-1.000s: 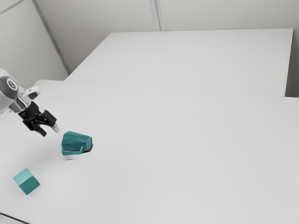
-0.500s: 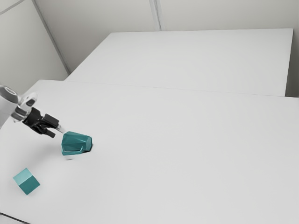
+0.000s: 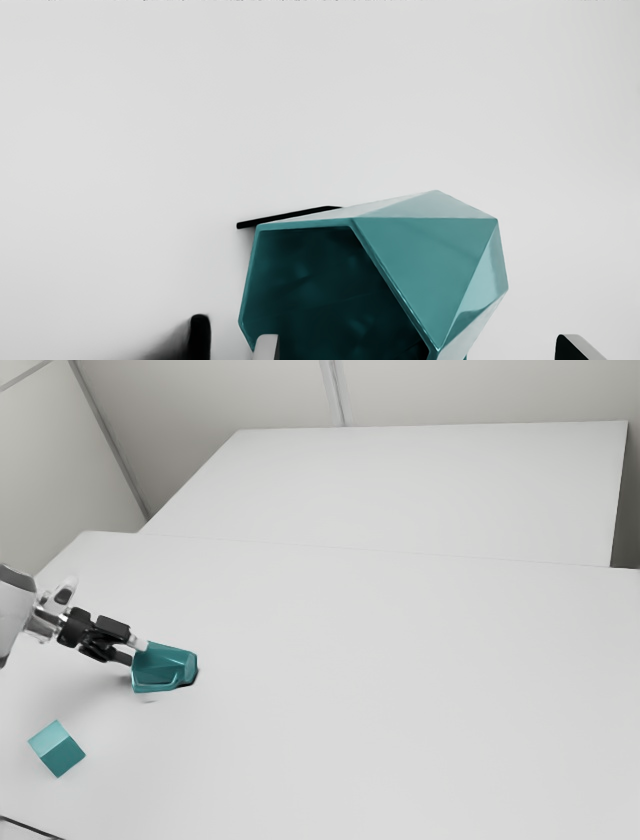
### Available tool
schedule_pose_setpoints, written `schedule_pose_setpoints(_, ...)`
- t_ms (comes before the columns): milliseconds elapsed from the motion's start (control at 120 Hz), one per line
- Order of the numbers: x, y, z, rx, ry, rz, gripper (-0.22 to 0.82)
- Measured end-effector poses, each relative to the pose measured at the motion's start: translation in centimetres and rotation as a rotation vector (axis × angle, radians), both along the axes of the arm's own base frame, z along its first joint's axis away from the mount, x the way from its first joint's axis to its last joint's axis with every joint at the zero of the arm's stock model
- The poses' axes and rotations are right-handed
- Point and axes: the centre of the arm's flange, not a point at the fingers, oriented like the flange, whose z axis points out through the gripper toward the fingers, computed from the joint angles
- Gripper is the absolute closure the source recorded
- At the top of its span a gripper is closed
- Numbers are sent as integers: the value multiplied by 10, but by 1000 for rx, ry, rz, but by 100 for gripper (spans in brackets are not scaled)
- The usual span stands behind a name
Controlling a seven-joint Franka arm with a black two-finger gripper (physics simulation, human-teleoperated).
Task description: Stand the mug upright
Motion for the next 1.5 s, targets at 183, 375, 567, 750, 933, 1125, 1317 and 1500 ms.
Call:
schedule_pose_setpoints(183, 2, -7, -6, -55, -24, -3, 0)
schedule_pose_setpoints(375, 3, -13, -13, -101, -38, -8, 0)
schedule_pose_setpoints(567, 1, -19, -19, -146, -34, -9, 1)
schedule_pose_setpoints(750, -1, -24, -24, -175, -24, -6, 9)
schedule_pose_setpoints(933, -1, -28, -26, -191, -16, -7, 21)
schedule_pose_setpoints(1125, -1, -29, -26, -201, -11, -4, 36)
schedule_pose_setpoints(1317, -4, -29, -29, -204, 2, -1, 54)
schedule_pose_setpoints(1500, -5, -29, -30, -193, 14, -1, 65)
